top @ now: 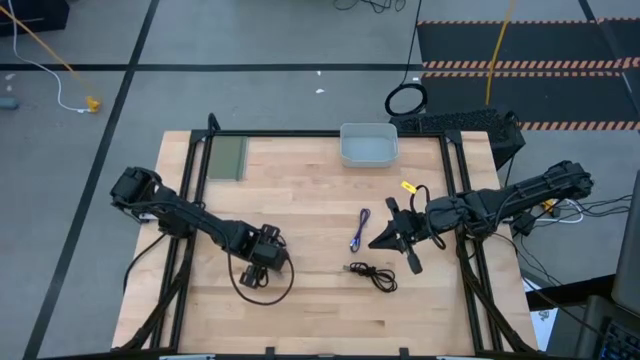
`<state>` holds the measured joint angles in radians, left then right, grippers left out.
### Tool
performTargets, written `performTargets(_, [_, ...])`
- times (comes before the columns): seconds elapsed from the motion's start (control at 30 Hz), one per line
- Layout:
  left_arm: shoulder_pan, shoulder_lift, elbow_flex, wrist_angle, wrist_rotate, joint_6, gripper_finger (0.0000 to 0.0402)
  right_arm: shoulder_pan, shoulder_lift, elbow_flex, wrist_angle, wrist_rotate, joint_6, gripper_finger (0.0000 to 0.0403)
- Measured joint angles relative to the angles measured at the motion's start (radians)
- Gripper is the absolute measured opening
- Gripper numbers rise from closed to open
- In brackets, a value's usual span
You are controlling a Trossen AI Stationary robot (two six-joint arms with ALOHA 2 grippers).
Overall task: Pick and place USB-C Cables
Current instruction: Put the left black charger cable into the white bin
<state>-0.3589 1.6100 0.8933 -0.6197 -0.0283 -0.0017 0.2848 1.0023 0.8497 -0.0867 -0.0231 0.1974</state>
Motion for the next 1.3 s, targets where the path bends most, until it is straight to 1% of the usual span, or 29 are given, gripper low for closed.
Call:
performTargets(0.07, [0.0,0.0,-0.013,0.014,-0.002,0.014,0.0261,0.0,0.0,0.0,0.0,0.0,0.0,0.0])
performTargets(0.2, [-0.001,0.0,-0.054,0.091,-0.003,0.059,0.0242,0.0,0.0,0.0,0.0,0.0,-0.001,0.0])
performTargets(0.33, [-0.001,0.0,-0.069,0.115,-0.043,0.095,0.0218,0.0,0.0,0.0,0.0,0.0,-0.001,0.0])
performTargets(0.47, [-0.001,0.0,-0.069,0.126,-0.053,0.125,0.0182,0.0,0.0,0.0,0.0,0.0,-0.001,0.0])
performTargets(0.7, [-0.001,0.0,-0.069,0.158,-0.053,0.177,0.0104,0.0,0.0,0.0,0.0,0.0,-0.001,0.0])
performTargets(0.83, [-0.001,0.0,-0.069,0.159,-0.054,0.18,0.0074,0.0,0.0,0.0,0.0,0.0,-0.001,0.0])
performTargets(0.93, [-0.001,0.0,-0.069,0.164,-0.055,0.179,0.0067,0.0,0.0,0.0,0.0,0.0,-0.001,0.0])
performTargets(1.13, [-0.001,0.0,-0.067,0.184,-0.076,0.177,0.0076,0.0,0.0,0.0,0.0,0.0,-0.001,0.0])
performTargets(1.3, [-0.001,0.0,-0.027,0.178,-0.087,0.178,0.0071,0.0,0.0,0.0,0.0,0.0,-0.009,0.0])
